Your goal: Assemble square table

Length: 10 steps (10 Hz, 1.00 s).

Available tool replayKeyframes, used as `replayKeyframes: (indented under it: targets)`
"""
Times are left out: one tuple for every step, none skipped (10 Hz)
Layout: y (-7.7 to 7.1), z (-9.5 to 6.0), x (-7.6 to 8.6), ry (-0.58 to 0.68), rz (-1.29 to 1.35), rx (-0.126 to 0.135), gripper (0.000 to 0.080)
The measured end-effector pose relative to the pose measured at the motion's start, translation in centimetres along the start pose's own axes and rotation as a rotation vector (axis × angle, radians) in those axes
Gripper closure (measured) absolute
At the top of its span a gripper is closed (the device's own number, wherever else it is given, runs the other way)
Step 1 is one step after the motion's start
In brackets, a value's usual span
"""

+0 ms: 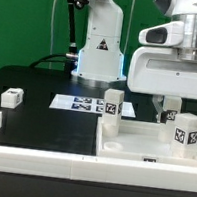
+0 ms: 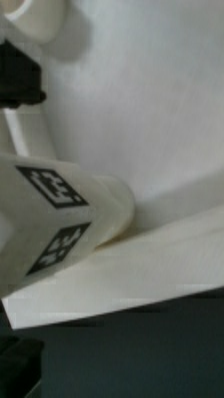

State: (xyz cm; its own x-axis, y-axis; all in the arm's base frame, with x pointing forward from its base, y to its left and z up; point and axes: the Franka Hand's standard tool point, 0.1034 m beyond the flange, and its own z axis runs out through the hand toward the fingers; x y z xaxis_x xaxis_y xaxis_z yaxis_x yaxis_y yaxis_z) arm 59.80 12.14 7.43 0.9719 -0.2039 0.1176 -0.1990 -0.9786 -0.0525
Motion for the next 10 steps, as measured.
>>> replayKeyframes:
  targets:
    - [0.01,-0.02,0.03,0.001,-0.072,-0.001,0.0150]
    - [-0.05,-0.10,0.16,0.002,-0.152,0.000,0.0150]
    - [-0.15,-0.22,0.33,0.005,-0.215,0.001,0.0150]
    - [-0.17,-0.27,0.42,0.007,-0.270,-0.001,0.0150]
    - [-0.23,-0.32,0.49,0.009,-0.314,-0.004,0.0150]
    - [-0.27,-0.36,0.54,0.010,-0.375,-0.006,0.0150]
    - [-0.27,-0.37,0.55,0.010,-0.429,-0.011,0.0150]
    - [-0.31,-0.37,0.54,0.011,-0.431,-0.011,0.0150]
    - [-0.26,-0.36,0.55,0.011,-0.429,-0.011,0.0270]
    - [-0.25,-0.36,0.56,0.011,-0.429,-0.011,0.0409]
